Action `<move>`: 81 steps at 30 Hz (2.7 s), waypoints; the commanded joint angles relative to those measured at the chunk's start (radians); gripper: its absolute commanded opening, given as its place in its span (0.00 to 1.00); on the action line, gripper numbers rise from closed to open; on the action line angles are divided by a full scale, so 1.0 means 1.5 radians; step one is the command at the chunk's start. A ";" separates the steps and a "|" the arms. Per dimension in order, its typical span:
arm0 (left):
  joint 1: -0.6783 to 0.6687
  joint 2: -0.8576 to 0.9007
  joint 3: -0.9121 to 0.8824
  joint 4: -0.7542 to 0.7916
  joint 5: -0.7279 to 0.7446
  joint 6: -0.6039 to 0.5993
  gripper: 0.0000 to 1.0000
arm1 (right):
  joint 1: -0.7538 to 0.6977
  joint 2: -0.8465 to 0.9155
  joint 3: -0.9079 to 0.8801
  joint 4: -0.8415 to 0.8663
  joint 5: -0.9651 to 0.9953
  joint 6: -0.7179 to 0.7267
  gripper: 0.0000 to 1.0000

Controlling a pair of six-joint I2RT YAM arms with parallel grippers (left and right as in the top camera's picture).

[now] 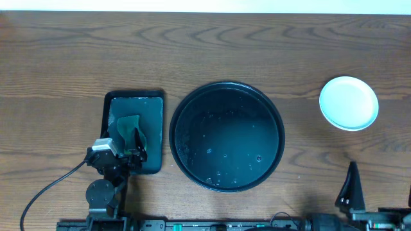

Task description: Clean dirty plates on tray and stack at the side

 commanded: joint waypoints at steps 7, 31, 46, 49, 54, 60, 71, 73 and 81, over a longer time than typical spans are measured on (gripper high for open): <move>0.003 -0.003 -0.006 -0.033 -0.008 0.006 0.82 | 0.005 -0.078 -0.252 0.248 -0.092 0.000 0.99; 0.003 -0.003 -0.006 -0.033 -0.008 0.006 0.82 | 0.005 -0.078 -0.658 0.756 -0.129 0.017 0.99; 0.003 -0.003 -0.006 -0.033 -0.008 0.006 0.82 | 0.005 -0.078 -0.658 0.473 -0.116 0.004 0.99; 0.003 -0.003 -0.006 -0.033 -0.008 0.006 0.82 | 0.005 -0.078 -0.658 0.431 -0.106 0.004 0.99; 0.003 -0.003 -0.006 -0.033 -0.008 0.006 0.82 | 0.005 -0.078 -0.658 0.391 -0.096 -0.007 0.99; 0.003 -0.003 -0.006 -0.033 -0.008 0.006 0.82 | 0.005 -0.078 -0.658 0.390 -0.096 -0.040 0.99; 0.003 -0.003 -0.006 -0.033 -0.008 0.006 0.82 | 0.005 -0.078 -0.658 0.390 -0.092 -0.078 0.99; 0.003 -0.003 -0.006 -0.033 -0.008 0.006 0.82 | 0.005 -0.078 -0.658 0.391 -0.092 -0.078 0.99; 0.003 -0.003 -0.006 -0.033 -0.008 0.006 0.82 | 0.005 -0.077 -0.658 0.391 -0.092 -0.078 0.99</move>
